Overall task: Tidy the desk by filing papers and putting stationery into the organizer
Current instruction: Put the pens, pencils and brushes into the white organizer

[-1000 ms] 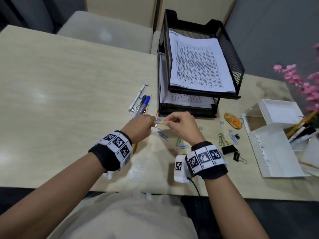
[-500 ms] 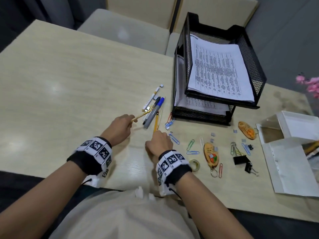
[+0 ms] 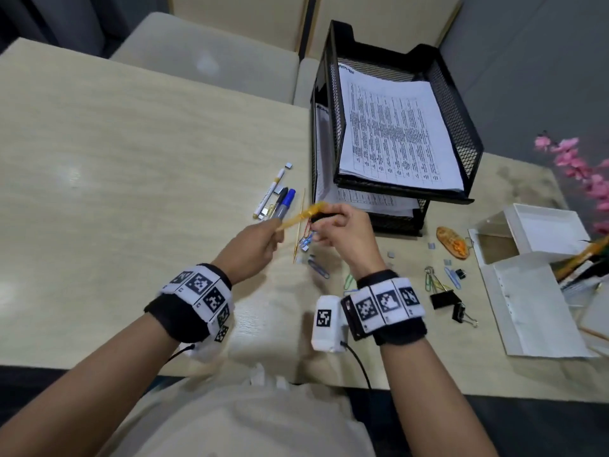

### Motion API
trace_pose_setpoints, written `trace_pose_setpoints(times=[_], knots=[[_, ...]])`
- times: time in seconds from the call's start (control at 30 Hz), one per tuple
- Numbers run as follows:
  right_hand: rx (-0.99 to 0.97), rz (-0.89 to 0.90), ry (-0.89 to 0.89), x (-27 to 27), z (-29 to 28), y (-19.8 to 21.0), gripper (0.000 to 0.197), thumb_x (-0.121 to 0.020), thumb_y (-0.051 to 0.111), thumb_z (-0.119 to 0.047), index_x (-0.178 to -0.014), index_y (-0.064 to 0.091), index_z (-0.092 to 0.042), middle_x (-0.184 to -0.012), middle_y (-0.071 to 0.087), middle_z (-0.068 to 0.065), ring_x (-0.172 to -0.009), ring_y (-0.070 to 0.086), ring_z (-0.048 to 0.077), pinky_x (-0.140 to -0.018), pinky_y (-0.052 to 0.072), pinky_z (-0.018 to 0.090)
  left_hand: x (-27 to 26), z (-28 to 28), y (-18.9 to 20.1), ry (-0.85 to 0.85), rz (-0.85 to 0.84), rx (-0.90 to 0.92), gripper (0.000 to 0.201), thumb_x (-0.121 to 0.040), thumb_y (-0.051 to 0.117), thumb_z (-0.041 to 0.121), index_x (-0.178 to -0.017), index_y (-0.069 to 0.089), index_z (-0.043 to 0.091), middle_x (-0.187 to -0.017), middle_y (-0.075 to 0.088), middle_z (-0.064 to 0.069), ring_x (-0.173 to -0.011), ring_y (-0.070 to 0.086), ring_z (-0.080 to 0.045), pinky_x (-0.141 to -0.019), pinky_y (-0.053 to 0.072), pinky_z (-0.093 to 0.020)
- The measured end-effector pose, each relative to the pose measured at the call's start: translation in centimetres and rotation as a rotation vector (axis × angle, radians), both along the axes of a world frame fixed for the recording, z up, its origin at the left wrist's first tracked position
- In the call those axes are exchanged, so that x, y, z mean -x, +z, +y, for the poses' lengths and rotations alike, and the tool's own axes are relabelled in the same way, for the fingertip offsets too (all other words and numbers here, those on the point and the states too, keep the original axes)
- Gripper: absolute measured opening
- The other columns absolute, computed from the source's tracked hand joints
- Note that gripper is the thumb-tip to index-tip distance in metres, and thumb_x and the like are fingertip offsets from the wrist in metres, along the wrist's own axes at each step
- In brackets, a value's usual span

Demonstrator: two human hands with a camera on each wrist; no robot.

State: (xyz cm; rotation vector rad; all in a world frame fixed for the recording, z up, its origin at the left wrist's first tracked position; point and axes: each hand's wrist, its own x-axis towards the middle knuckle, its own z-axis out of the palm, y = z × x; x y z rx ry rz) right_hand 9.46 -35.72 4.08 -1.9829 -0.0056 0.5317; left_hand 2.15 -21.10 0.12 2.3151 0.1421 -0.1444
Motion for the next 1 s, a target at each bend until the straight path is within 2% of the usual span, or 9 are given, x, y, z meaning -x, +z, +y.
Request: trace_pose_setpoints(times=[0.1,0.2,0.43,0.57,0.63,0.7,0.77,0.87,1.0], knots=[[0.313,-0.078,0.07,-0.3,2.4,-2.8,0.015,-0.083,0.052,-0.004,-0.092,0.064,-0.006,-0.099,0.068,0.016,-0.085,0.063,0.03,-0.073,0.047,0.03,0.6,1.5,-0.7,0.2,0.024,-0.023,0.013,-0.093,0.039,0.002,-0.09,0.048,0.011,-0.083,0.055,-0.006,-0.076,0.051,-0.029,-0.068,0.035,-0.031],[0.616,-0.122,0.228,0.5,4.2,-4.2,0.023,-0.089,0.047,-0.012,-0.105,0.059,-0.001,-0.118,0.059,0.02,-0.11,0.055,0.036,-0.083,0.045,0.034,1.1,2.4,-1.2,0.283,0.059,-0.03,0.014,-0.096,0.039,0.01,-0.092,0.05,0.005,-0.087,0.064,-0.019,-0.082,0.058,-0.038,-0.066,0.036,-0.034],[0.805,-0.233,0.319,0.9,4.4,-5.6,0.019,-0.091,0.048,-0.006,-0.107,0.057,-0.001,-0.118,0.06,0.019,-0.109,0.059,0.034,-0.082,0.049,0.037,2.1,1.9,-1.4,0.279,0.089,-0.029,0.008,-0.098,0.035,0.008,-0.092,0.038,0.012,-0.07,0.046,-0.001,-0.073,0.043,-0.024,-0.061,0.023,-0.027],[0.713,-0.176,0.243,1.1,2.5,-4.6,0.023,-0.087,0.053,-0.012,-0.108,0.056,-0.003,-0.117,0.06,0.019,-0.108,0.057,0.036,-0.081,0.047,0.036,2.3,0.2,-1.3,0.259,0.09,0.016,0.009,-0.099,0.035,0.014,-0.091,0.036,0.012,-0.072,0.047,-0.006,-0.071,0.042,-0.026,-0.059,0.022,-0.03],[0.634,-0.193,0.194,1.3,0.4,-3.2,0.014,-0.085,0.054,-0.017,-0.095,0.057,-0.008,-0.109,0.061,0.018,-0.099,0.057,0.035,-0.074,0.042,0.035,2.3,-1.4,-0.8,0.219,0.078,0.056,0.016,-0.1,0.035,0.024,-0.09,0.037,0.011,-0.07,0.046,-0.006,-0.066,0.041,-0.026,-0.055,0.022,-0.035],[0.54,-0.235,0.134,1.5,-2.8,-1.6,0.009,-0.084,0.055,-0.019,-0.081,0.054,-0.012,-0.097,0.064,0.015,-0.085,0.052,0.03,-0.067,0.036,0.03,2.0,-3.6,-0.4,0.166,0.049,0.098,0.029,-0.099,0.029,0.034,-0.09,0.042,0.009,-0.066,0.043,-0.002,-0.061,0.041,-0.018,-0.054,0.029,-0.026],[0.444,-0.28,0.066,1.6,-6.7,0.0,0.011,-0.084,0.055,-0.015,-0.079,0.063,-0.01,-0.089,0.068,0.013,-0.084,0.056,0.029,-0.07,0.041,0.03,1.2,-6.4,0.1,0.114,0.008,0.153,0.039,-0.099,0.021,0.037,-0.083,0.041,0.008,-0.064,0.039,0.001,-0.059,0.038,-0.013,-0.055,0.029,-0.021],[0.306,-0.314,-0.043,1.6,-12.9,2.1,0.013,-0.084,0.06,-0.009,-0.085,0.073,-0.008,-0.081,0.071,0.004,-0.072,0.061,0.014,-0.075,0.05,0.028,-0.8,-11.3,1.4,0.03,-0.052,0.21,0.038,-0.102,0.019,0.033,-0.076,0.039,0.013,-0.066,0.041,0.005,-0.063,0.039,-0.013,-0.061,0.032,-0.023],[-0.013,-0.194,-0.313,1.4,-20.0,4.4,0.009,-0.083,0.064,-0.002,-0.078,0.069,-0.008,-0.058,0.057,-0.002,-0.045,0.048,0.003,-0.049,0.043,0.018,-3.9,-18.1,4.0,-0.122,-0.098,0.285,0.037,-0.1,0.023,0.036,-0.081,0.039,0.009,-0.068,0.039,0.002,-0.062,0.037,-0.013,-0.063,0.029,-0.028]])
